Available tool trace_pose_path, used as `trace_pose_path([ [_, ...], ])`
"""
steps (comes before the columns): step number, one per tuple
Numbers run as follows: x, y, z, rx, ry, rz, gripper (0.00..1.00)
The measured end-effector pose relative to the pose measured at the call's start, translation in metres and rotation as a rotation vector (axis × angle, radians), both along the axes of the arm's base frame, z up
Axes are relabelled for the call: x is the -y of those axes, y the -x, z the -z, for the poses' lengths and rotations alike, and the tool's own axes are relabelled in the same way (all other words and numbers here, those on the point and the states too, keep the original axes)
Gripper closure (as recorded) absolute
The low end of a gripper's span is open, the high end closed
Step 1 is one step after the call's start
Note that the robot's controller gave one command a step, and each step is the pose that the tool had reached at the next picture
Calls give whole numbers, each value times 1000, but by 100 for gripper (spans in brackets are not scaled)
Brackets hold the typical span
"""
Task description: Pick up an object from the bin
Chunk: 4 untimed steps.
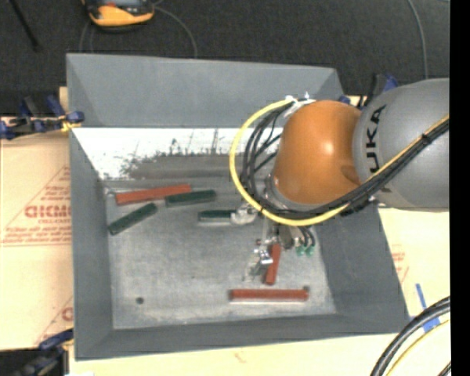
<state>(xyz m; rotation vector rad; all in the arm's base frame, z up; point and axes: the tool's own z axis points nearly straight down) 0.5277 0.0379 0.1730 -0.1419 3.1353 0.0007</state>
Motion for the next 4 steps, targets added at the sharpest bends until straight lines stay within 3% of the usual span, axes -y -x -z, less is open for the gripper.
trace_pose_path([
  [1, 41, 24, 88, 9, -7, -207, 100],
  [2, 40, 14, 86, 55, -6, -204, 0],
  [3, 41, 14, 86, 53, -6, -203, 0],
  [4, 40, 19, 82, 24, -2, -205, 0],
])
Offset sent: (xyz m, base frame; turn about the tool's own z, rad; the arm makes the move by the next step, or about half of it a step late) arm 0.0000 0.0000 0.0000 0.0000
